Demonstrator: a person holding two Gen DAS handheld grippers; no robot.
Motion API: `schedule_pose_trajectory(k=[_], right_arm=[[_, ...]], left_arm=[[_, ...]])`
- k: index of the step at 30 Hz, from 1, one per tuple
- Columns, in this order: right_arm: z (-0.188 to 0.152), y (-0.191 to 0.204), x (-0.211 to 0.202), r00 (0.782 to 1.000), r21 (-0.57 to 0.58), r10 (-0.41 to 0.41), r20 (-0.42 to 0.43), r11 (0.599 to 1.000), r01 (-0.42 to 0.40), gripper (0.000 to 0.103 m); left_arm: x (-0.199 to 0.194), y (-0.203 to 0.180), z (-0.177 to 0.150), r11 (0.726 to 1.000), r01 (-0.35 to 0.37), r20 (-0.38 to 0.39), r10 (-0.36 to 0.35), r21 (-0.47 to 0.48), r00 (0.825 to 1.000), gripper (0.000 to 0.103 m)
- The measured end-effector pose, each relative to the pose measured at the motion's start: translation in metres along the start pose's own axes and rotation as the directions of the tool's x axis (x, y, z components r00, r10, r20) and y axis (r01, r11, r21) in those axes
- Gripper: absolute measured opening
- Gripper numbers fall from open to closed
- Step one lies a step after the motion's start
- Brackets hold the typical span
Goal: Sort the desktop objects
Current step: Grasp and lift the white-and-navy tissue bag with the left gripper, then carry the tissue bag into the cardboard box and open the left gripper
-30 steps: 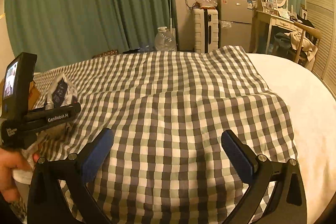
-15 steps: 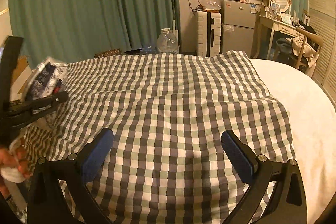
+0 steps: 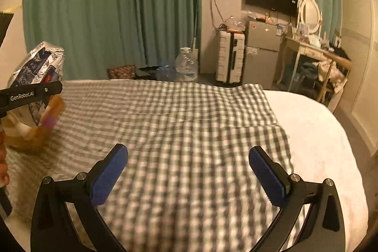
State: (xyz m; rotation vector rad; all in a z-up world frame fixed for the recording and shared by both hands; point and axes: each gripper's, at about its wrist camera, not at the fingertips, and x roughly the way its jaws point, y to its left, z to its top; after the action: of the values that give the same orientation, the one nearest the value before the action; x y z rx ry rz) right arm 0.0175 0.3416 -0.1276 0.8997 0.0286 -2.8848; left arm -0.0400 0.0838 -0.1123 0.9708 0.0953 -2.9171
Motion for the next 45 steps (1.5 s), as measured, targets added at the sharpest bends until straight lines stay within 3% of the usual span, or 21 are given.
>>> schedule_pose_trajectory(k=[8, 14, 21, 25, 27, 28, 29, 31, 33, 37, 45], right_arm=[[0.036, 0.076, -0.077, 0.994, -0.154, 0.018, 0.107, 0.988, -0.002, 0.103], [0.066, 0.137, -0.106, 0.989, -0.22, 0.04, 0.146, 0.975, -0.007, 0.103], [0.077, 0.194, -0.084, 0.986, -0.214, 0.063, 0.152, 0.976, -0.029, 0.103], [0.077, 0.216, -0.05, 0.992, -0.166, 0.088, 0.088, 0.983, -0.072, 0.103], [0.077, 0.224, -0.038, 0.993, -0.169, 0.096, 0.065, 0.982, -0.083, 0.103], [0.076, 0.228, -0.032, 0.994, -0.173, 0.093, 0.061, 0.982, -0.081, 0.103], [0.075, 0.23, -0.026, 0.994, -0.176, 0.092, 0.054, 0.981, -0.081, 0.103], [0.074, 0.233, -0.017, 0.995, -0.168, 0.095, 0.038, 0.982, -0.087, 0.103], [0.072, 0.233, -0.012, 0.995, -0.153, 0.099, 0.028, 0.984, -0.094, 0.103], [0.067, 0.228, -0.01, 0.997, -0.142, 0.078, 0.012, 0.987, -0.075, 0.103], [0.061, 0.216, -0.026, 0.999, -0.137, 0.052, 0.015, 0.989, -0.049, 0.103]], left_arm=[[-0.072, 0.089, 0.011, 0.996, -0.089, 0.067, 0.09, -0.016, 0.994, 0.021], [-0.075, 0.171, 0.013, 0.985, -0.135, 0.035, 0.139, -0.103, 0.99, 0.021], [-0.038, 0.229, 0.005, 0.976, -0.162, -0.007, 0.162, -0.144, 0.987, 0.021], [-0.016, 0.24, -0.003, 0.978, -0.164, -0.029, 0.162, -0.127, 0.986, 0.021], [-0.005, 0.24, -0.004, 0.98, -0.169, -0.039, 0.165, -0.108, 0.985, 0.027], [-0.002, 0.24, -0.004, 0.98, -0.173, -0.041, 0.169, -0.101, 0.985, 0.043], [0.001, 0.239, -0.004, 0.979, -0.183, -0.043, 0.179, -0.093, 0.983, 0.076], [0.003, 0.237, -0.005, 0.97, -0.224, -0.026, 0.222, -0.09, 0.975, 0.102], [-0.003, 0.233, -0.009, 0.965, -0.243, 0.023, 0.247, -0.1, 0.969, 0.102], [-0.012, 0.225, -0.012, 0.969, -0.231, 0.002, 0.232, -0.082, 0.973, 0.103], [-0.039, 0.206, -0.013, 0.974, -0.199, 0.034, 0.203, -0.105, 0.979, 0.103]])
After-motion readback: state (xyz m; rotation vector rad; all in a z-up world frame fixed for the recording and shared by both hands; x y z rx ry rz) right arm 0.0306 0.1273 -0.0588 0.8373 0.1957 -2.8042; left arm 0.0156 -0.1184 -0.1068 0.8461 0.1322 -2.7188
